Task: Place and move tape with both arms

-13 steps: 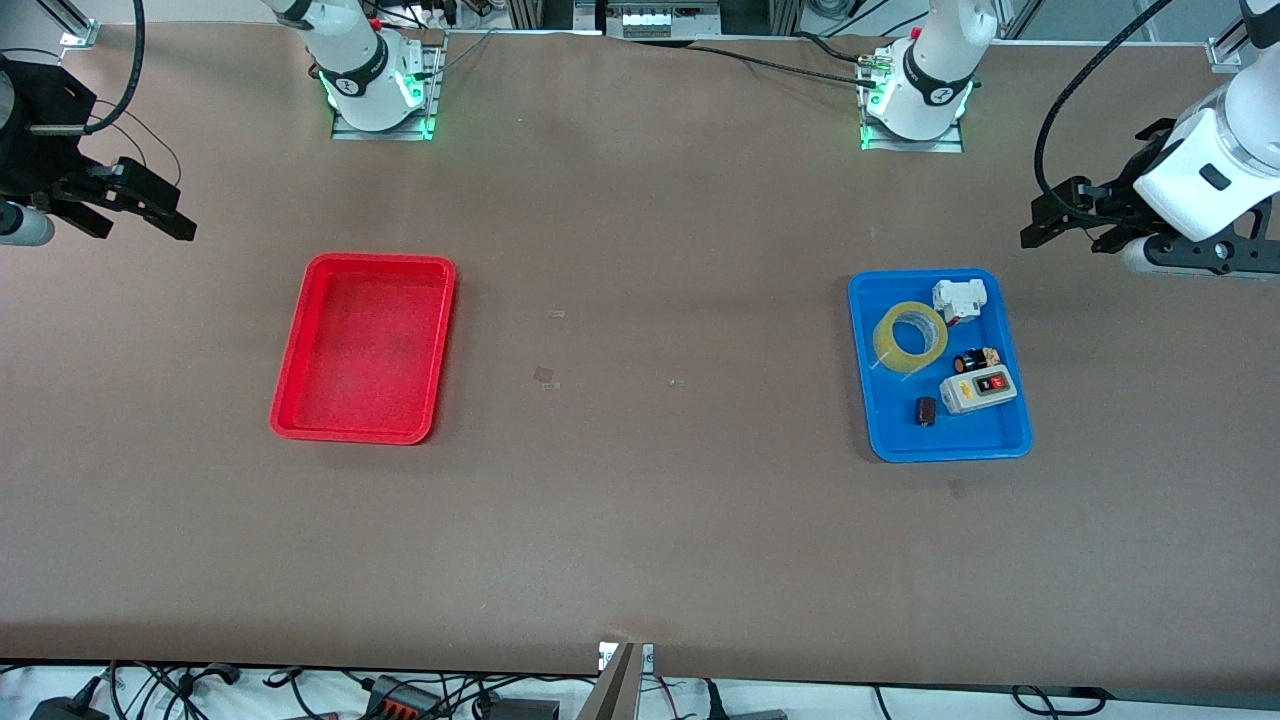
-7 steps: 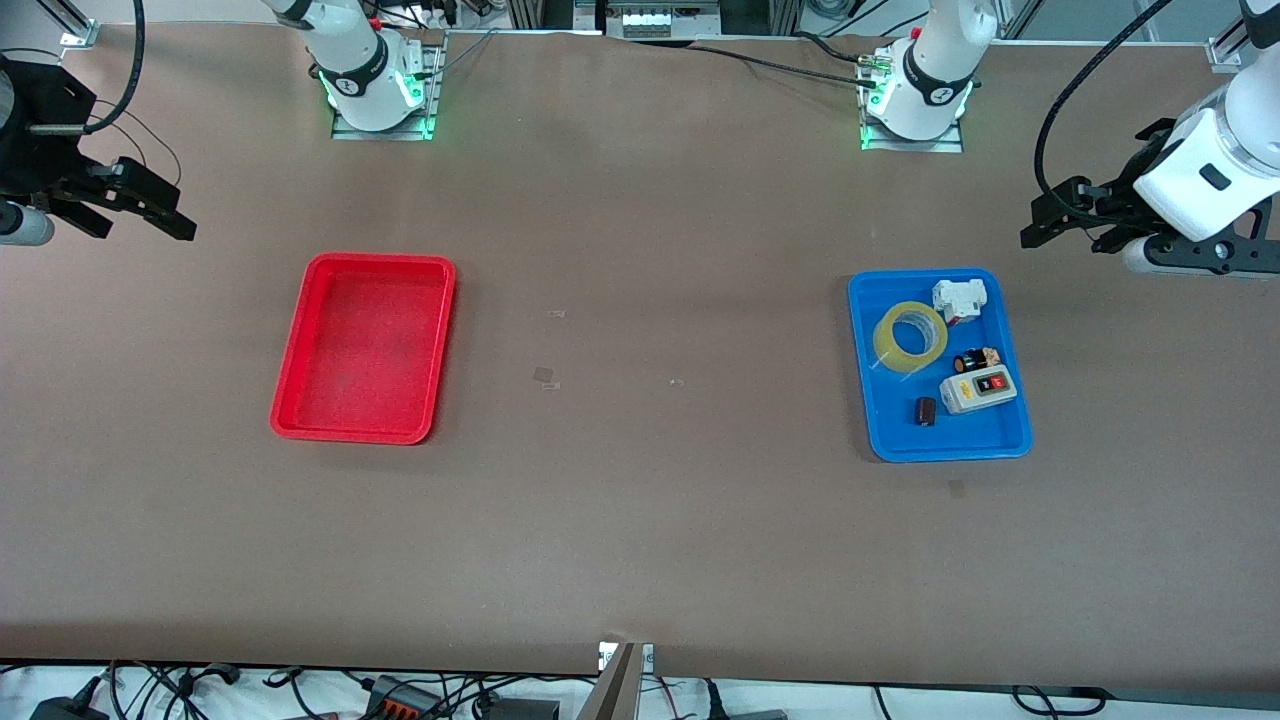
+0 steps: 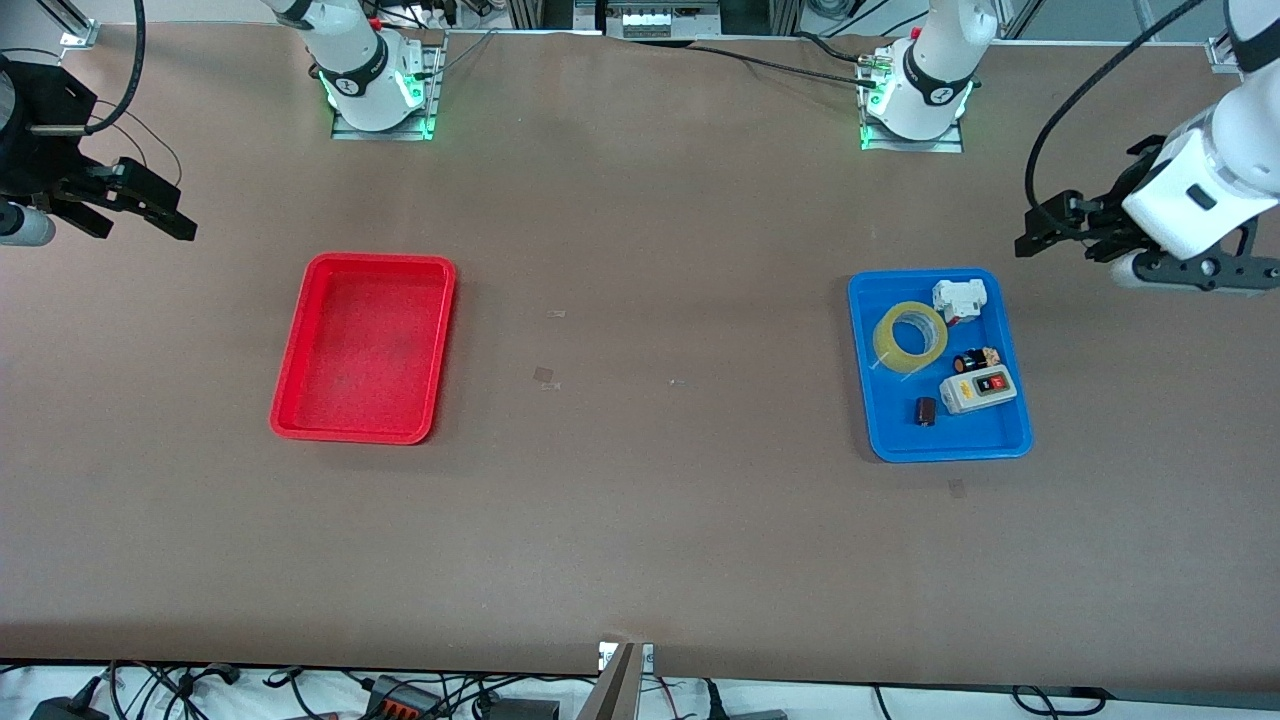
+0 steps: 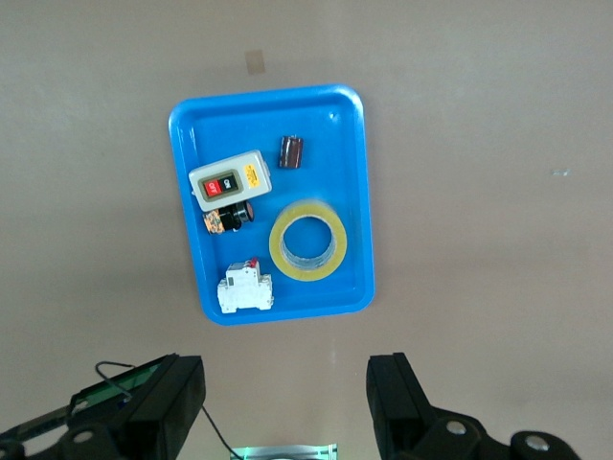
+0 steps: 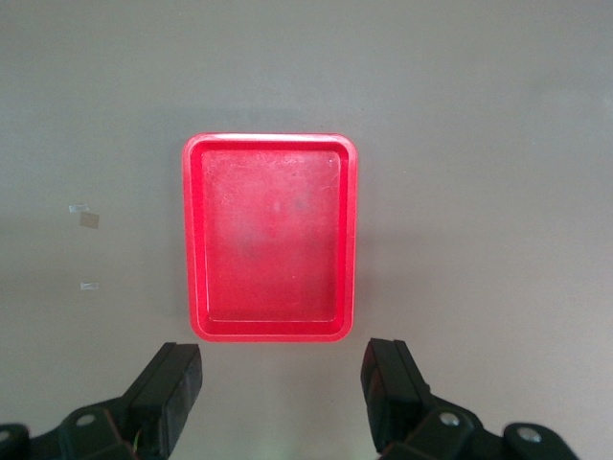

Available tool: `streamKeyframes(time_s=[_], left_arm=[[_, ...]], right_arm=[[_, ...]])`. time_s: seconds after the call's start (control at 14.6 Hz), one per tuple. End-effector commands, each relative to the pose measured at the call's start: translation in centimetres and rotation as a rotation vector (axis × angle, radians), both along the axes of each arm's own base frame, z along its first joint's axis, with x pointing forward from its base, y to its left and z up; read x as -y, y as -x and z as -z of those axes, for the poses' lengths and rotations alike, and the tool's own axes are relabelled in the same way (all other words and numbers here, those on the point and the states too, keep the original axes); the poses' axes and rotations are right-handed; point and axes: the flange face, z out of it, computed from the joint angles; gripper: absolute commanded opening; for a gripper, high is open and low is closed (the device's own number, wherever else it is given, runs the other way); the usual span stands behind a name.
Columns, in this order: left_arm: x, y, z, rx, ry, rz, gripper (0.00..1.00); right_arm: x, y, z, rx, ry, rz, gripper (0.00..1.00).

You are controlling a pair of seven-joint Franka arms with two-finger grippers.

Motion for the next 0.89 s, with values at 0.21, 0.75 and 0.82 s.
streamKeyframes(time_s=[0.21, 0.75, 0.82], left_arm=[[-5.1, -3.3, 8.8, -0.073, -0.006, -0.079, 1.0], [-4.9, 1.4, 22.4, 0.037, -0.011, -0.09, 1.0], [-4.9, 1.9, 23.7, 0.06, -0.013, -0.09, 1.0]], right_arm=[[0.0, 0.5, -0.4, 0.007, -0.009, -0.018, 0.98], [-0.2, 0.3, -0.4, 0.016, -0.011, -0.021, 0.98], [-0.2, 0.3, -0.3, 0.011, -0.011, -0.021, 0.98]])
